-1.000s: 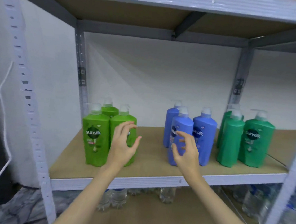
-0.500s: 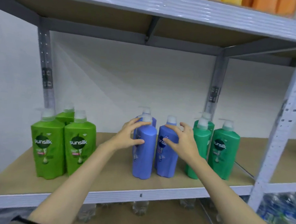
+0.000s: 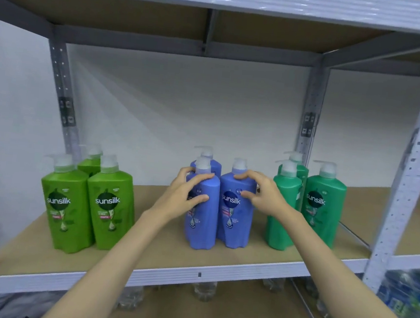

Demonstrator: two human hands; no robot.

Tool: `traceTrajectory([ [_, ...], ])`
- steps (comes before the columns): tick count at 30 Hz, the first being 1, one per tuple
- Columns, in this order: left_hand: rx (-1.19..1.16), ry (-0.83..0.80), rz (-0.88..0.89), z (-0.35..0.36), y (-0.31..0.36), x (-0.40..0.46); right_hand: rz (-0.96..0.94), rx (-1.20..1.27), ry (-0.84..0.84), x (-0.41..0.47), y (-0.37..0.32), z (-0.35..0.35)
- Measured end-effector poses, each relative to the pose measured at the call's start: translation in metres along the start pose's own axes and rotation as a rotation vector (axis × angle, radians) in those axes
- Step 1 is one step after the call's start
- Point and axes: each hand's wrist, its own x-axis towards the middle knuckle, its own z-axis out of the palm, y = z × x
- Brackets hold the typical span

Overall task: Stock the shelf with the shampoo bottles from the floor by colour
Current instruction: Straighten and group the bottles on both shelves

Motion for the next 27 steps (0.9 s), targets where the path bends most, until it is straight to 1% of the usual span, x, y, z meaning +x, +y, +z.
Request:
traceTrajectory([
  [3, 0.037, 0.052, -0.042, 0.004, 0.007, -0.003, 0.015, 0.074, -0.068, 0.001, -0.004, -0.005],
  [6, 0.097, 0.106, -0.090, 0.009, 0.014, -0.004, -0.001, 0.033, -0.111, 0.003, -0.003, -0.004],
  [10, 0.192, 0.160, -0.130, 0.016, 0.019, -0.002, 0.004, -0.156, -0.153, 0.007, -0.010, 0.000],
  [13, 0.234, 0.192, -0.146, 0.019, 0.021, -0.002, 0.030, -0.313, -0.168, 0.012, -0.019, 0.002],
  [15, 0.257, 0.208, -0.160, 0.021, 0.023, -0.002, 0.027, -0.460, -0.182, 0.014, -0.024, 0.005],
  [17, 0.263, 0.214, -0.169, 0.022, 0.025, -0.002, 0.016, -0.533, -0.174, 0.015, -0.025, 0.009],
  [21, 0.243, 0.172, -0.161, 0.016, 0.025, -0.004, -0.010, -0.453, -0.167, 0.015, -0.023, 0.009],
  [24, 0.153, 0.121, -0.143, 0.008, 0.021, -0.007, -0.004, -0.307, -0.180, 0.014, -0.017, 0.007],
  [27, 0.143, 0.125, -0.140, 0.007, 0.020, -0.010, -0.009, -0.204, -0.181, 0.014, -0.014, 0.006],
])
